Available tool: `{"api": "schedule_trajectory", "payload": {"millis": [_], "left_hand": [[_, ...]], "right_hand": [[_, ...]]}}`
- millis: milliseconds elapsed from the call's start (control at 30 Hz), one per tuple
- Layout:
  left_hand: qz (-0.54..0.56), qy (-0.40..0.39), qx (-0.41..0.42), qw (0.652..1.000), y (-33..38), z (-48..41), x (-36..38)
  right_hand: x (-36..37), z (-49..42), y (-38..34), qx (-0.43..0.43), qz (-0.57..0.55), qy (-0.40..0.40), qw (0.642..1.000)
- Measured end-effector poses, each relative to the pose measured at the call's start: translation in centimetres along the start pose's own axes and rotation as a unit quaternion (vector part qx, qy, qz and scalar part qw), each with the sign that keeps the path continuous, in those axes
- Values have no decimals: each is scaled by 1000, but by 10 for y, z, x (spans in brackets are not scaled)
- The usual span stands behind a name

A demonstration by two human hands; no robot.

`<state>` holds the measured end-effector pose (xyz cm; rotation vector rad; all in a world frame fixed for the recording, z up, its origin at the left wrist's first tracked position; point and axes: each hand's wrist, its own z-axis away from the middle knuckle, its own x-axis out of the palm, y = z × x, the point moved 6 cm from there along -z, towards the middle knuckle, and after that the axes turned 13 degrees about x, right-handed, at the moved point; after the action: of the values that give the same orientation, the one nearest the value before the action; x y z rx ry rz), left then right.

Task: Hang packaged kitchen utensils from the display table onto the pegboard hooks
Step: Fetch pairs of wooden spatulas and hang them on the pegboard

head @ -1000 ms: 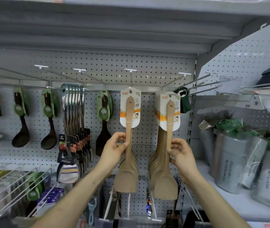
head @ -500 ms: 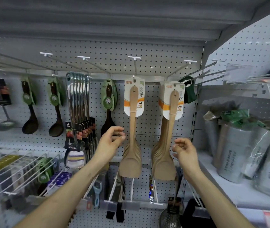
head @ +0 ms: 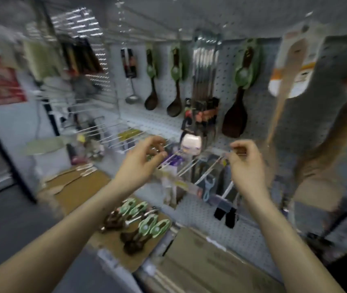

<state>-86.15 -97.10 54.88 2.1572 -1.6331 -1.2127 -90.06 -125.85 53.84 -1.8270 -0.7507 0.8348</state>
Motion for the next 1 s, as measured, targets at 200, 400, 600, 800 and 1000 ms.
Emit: {"api": "schedule_trajectory", "payload": {"millis": [200, 400, 600, 800, 1000], "left_hand": [[-92, 51, -94, 990, -51, 81, -115], [-213, 96, -148, 961, -124, 164, -251], [-386, 102, -210, 892, -175, 247, -383], [-535, 47, -278, 796, -215, 322, -483], [-587, -14, -334, 737, -282, 373, -536]], "right_hand": [[164, 70, -36, -52, 65, -170, 982], [345, 149, -93, -120, 104, -285, 945], [511, 245, -145, -200, 157, -355, 900], [630, 339, -172, -375, 245, -352, 822], [741, 394, -168, -478, 327, -338, 742]]}}
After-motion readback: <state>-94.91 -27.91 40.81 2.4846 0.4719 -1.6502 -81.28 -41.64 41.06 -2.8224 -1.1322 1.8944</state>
